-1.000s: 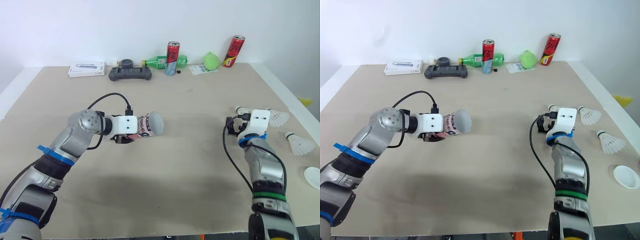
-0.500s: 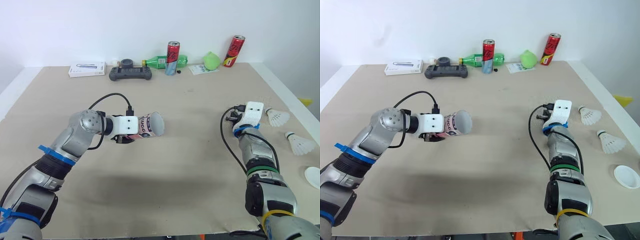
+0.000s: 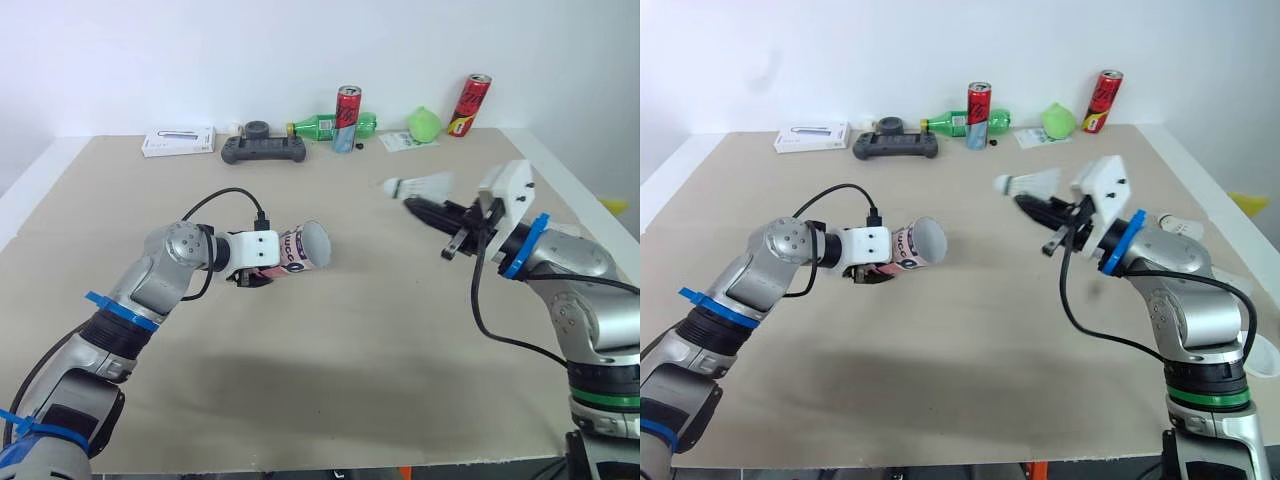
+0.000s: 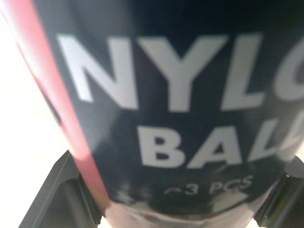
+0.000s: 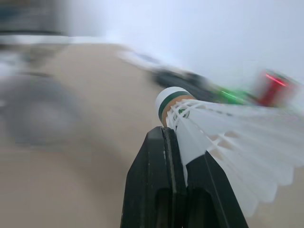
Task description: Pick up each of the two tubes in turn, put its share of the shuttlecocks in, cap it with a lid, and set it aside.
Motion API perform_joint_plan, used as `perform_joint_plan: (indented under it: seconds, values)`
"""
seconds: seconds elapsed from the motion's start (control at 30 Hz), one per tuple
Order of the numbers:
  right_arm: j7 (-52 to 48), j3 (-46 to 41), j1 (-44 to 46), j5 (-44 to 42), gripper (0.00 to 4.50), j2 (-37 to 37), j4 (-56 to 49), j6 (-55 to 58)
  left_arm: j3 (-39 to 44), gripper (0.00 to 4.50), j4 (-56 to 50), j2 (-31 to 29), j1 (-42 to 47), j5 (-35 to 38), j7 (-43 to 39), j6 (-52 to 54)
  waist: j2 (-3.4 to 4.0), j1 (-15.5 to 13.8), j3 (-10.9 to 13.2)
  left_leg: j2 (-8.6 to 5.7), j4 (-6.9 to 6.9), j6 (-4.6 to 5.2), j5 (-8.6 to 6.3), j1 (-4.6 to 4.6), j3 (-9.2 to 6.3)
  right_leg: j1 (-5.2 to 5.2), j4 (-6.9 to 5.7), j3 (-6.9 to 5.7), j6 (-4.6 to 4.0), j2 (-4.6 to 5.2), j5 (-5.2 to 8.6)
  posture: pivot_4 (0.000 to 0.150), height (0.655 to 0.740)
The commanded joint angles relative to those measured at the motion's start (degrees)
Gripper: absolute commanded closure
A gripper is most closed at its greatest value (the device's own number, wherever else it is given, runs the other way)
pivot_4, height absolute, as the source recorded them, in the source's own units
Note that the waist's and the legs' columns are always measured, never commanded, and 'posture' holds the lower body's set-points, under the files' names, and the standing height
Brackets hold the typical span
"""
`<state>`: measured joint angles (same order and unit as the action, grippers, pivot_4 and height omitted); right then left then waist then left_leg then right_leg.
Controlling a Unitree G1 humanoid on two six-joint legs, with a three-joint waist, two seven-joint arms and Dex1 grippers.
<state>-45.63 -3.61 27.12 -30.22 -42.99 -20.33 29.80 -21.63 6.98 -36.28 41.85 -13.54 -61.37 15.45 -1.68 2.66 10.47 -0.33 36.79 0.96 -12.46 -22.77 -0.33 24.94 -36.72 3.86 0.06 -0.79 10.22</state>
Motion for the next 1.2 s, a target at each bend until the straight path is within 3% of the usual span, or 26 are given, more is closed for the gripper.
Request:
perform_joint_plan:
  seconds: [0.03,0.33,0.57,0.67,0.87,0.93,1.0,1.2]
  values:
    - [-1.17,6.4,2.91,1.85,4.44,-0.75,-5.86,3.33,-0.94,1.4,1.36,1.58,0.39,0.25,-0.36,-0.37,0.0,-0.01,0.0,0.0,0.0,0.01,0.01,0.03,0.01,-0.01,0.0,0.0,-0.01,0.01,0.01,0.15,0.7377]
    - [-0.28,18.2,9.62,14.82,4.44,3.01,0.35,-1.13,-0.98,1.4,1.73,2.57,0.46,-0.13,-0.34,-0.44,-0.01,-0.34,0.0,-0.21,0.04,0.02,0.08,-0.09,0.08,0.03,0.01,0.08,0.0,0.18,0.0,0.15,0.7377]
    - [-2.97,19.68,10.79,16.07,4.44,5.23,0.18,-0.76,-0.78,1.4,1.35,2.72,0.28,-0.15,-0.15,0.05,-0.01,-0.47,-0.01,-0.22,0.06,0.03,0.08,-0.19,-0.01,0.08,0.01,0.03,0.01,0.17,-0.01,0.15,0.7377]
    - [-3.5,18.45,10.57,14.83,3.66,6.36,-0.6,0.36,-0.86,1.4,1.05,2.89,0.07,-0.01,-0.11,0.26,-0.01,-0.47,-0.01,-0.2,0.08,0.03,0.08,-0.19,-0.01,0.08,0.01,0.03,0.03,0.16,-0.02,0.15,0.7377]
    - [-3.09,13.96,8.87,11.76,0.93,6.16,-4.02,4.48,-1.0,1.4,1.66,3.28,0.29,0.09,-0.1,0.03,-0.01,-0.52,-0.01,-0.22,0.12,0.03,0.08,-0.22,-0.02,0.07,0.0,0.03,0.03,0.18,-0.02,0.15,0.7377]
    - [0.49,3.7,5.66,6.61,0.11,6.27,-6.16,9.47,-1.01,1.4,2.14,3.59,0.45,0.19,-0.04,-0.15,-0.02,-0.84,-0.01,-0.22,0.12,0.04,0.07,-0.23,-0.05,0.06,0.0,0.01,0.03,0.18,-0.02,0.15,0.7377]
    - [5.31,-5.1,2.07,4.69,0.11,6.82,-6.74,11.97,-0.85,1.4,2.24,3.74,0.37,0.3,-0.03,-0.14,-0.02,-1.35,-0.01,-0.23,0.2,0.04,0.07,-0.37,-0.19,0.08,0.01,-0.1,0.02,0.18,-0.01,0.15,0.7377]
    - [25.47,-19.54,-7.92,14.12,0.11,9.25,0.16,14.9,-0.82,1.4,2.49,4.35,0.16,0.47,0.26,-0.08,-0.05,-1.46,-0.05,-0.26,0.33,0.08,0.04,-0.43,-0.12,0.08,0.01,-0.07,0.04,0.26,-0.02,0.15,0.7377]
